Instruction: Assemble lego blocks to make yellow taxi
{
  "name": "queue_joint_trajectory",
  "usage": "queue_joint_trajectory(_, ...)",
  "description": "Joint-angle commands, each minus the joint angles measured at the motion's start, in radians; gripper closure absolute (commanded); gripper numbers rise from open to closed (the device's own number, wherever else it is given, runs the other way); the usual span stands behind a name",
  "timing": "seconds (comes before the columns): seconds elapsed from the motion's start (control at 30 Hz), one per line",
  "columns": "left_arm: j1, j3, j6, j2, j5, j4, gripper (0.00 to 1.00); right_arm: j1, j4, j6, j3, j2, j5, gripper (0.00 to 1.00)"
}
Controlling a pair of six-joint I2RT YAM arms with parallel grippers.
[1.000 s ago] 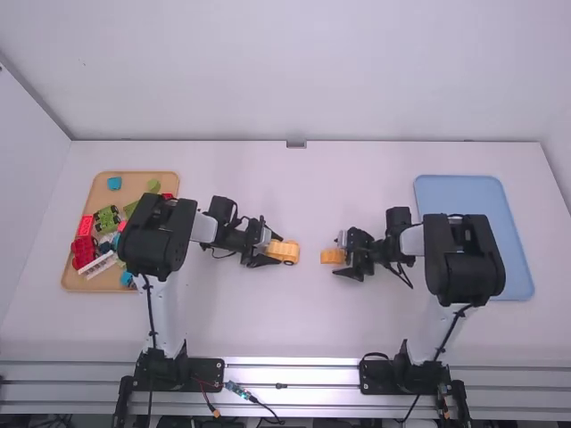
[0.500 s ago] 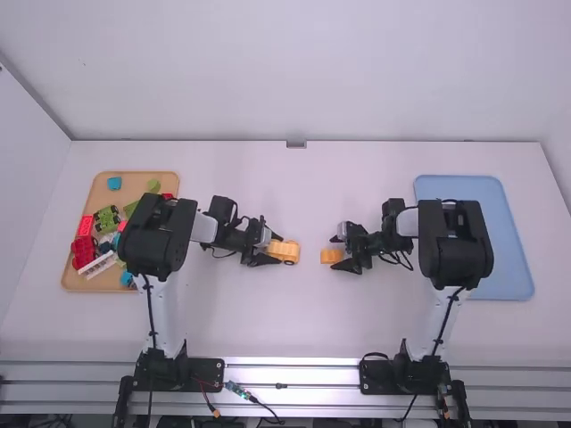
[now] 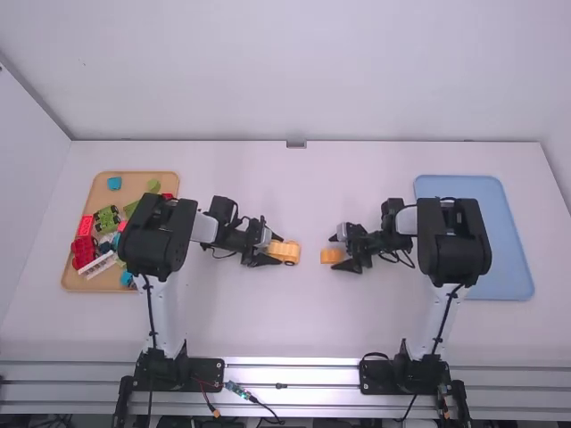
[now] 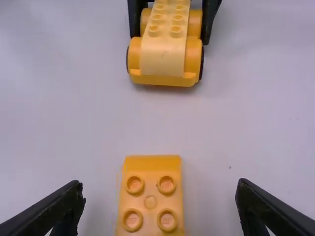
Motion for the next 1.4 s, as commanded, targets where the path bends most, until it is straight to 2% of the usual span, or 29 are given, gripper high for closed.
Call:
queue_joint_trajectory(0.0,-0.014,-0.013,0.001,0.011,-0.043,-0.011,0.49,0.001,0.025,0.062,-0.014,0.015,-0.013,0.19)
queue_joint_trajectory(0.4,-0.015,-0.011,-0.003,0.011,-0.042,-0.010,0.48,0.012,0.045,0.079,-0.024,0.015,0.003,0.28)
queue_joint_trajectory(0.53,-0.009,-0.011,-0.003,0.011,-0.042,-0.010,0.48,0.031,0.045,0.079,-0.024,0.015,0.031,0.34)
queue_joint_trajectory(0.57,-0.008,-0.010,-0.003,0.011,-0.042,-0.010,0.48,0.039,0.047,0.080,-0.024,0.015,0.042,0.38)
queue_joint_trajectory(0.73,-0.008,-0.011,-0.003,0.011,-0.042,-0.009,0.49,0.055,0.045,0.079,-0.023,0.015,0.067,0.41)
queue_joint_trajectory(0.77,-0.008,-0.011,-0.007,0.011,-0.042,-0.007,0.49,0.053,0.046,0.080,-0.024,0.015,0.071,0.45)
queue_joint_trajectory(0.97,-0.008,-0.011,-0.010,0.011,-0.042,-0.004,0.50,0.052,0.077,0.159,-0.024,0.015,0.090,0.49)
queue_joint_trajectory(1.37,-0.008,-0.010,-0.010,0.011,-0.042,-0.002,0.52,0.052,0.072,0.158,-0.024,0.015,0.096,0.57)
